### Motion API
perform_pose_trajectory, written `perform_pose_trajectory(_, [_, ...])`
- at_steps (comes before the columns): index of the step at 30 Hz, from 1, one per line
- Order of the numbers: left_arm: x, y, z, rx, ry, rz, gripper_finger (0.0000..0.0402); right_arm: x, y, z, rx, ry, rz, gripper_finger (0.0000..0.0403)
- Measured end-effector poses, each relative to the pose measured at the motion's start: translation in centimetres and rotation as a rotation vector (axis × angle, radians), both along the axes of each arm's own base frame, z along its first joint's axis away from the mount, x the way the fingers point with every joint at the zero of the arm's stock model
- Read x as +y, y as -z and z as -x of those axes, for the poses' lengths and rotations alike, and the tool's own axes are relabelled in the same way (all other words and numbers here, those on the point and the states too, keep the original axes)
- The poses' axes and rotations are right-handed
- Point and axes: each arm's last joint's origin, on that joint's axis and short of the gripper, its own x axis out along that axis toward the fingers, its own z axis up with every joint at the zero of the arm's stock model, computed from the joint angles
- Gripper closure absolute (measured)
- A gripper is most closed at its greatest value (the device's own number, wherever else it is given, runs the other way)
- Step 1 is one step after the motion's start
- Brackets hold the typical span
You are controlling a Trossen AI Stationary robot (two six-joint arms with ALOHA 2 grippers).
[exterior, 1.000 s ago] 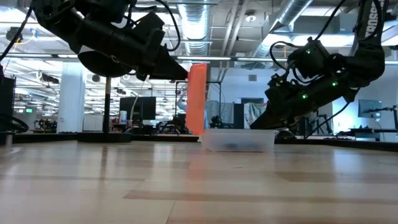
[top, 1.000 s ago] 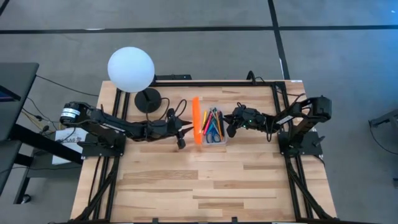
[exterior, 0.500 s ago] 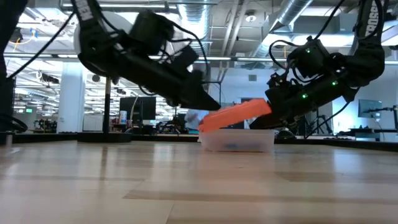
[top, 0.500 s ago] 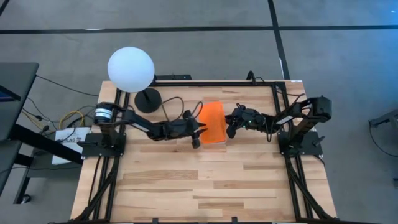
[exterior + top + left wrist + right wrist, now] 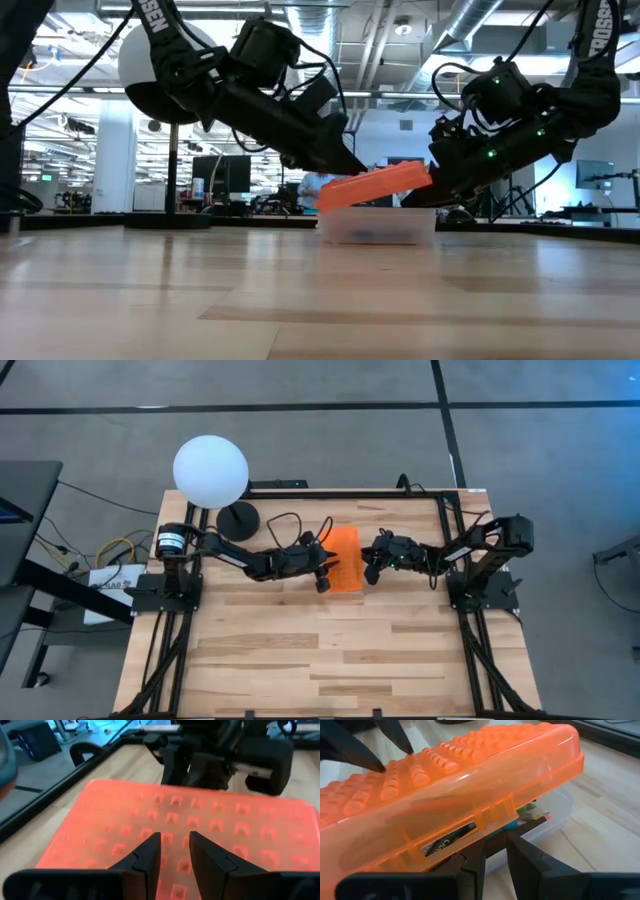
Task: Pick & place school supplies into a supply box
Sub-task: Close the orange supply box
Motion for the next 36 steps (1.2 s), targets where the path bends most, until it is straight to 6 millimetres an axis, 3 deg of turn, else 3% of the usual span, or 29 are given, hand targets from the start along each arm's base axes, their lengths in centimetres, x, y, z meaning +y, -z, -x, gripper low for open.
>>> perform_pose_trajectory(10, [-0.2,0.5,0.2,0.053,-0.002,0.033,0.0304,-0.1,-0.2,0.2,-0.002,0.037,0.003,0.0333])
perform_pose_trajectory(23, [-0.6,1.0,0.3,0.084,0.025,0.065,0.0304,0.0,-2.2,1.1,0.012,0.124,0.036,0.0333])
perform_pose_trajectory(31, [-0.6,1.0,0.4,0.097,0.026,0.070,0.0304,1.8,-4.0,1.0,-0.050,0.057,0.101,0.0333])
perform_pose_trajectory(36, [-0.7,1.0,0.4,0.096,0.026,0.069,0.0304,2.3,-3.6,0.6,-0.044,0.044,0.116,0.0333])
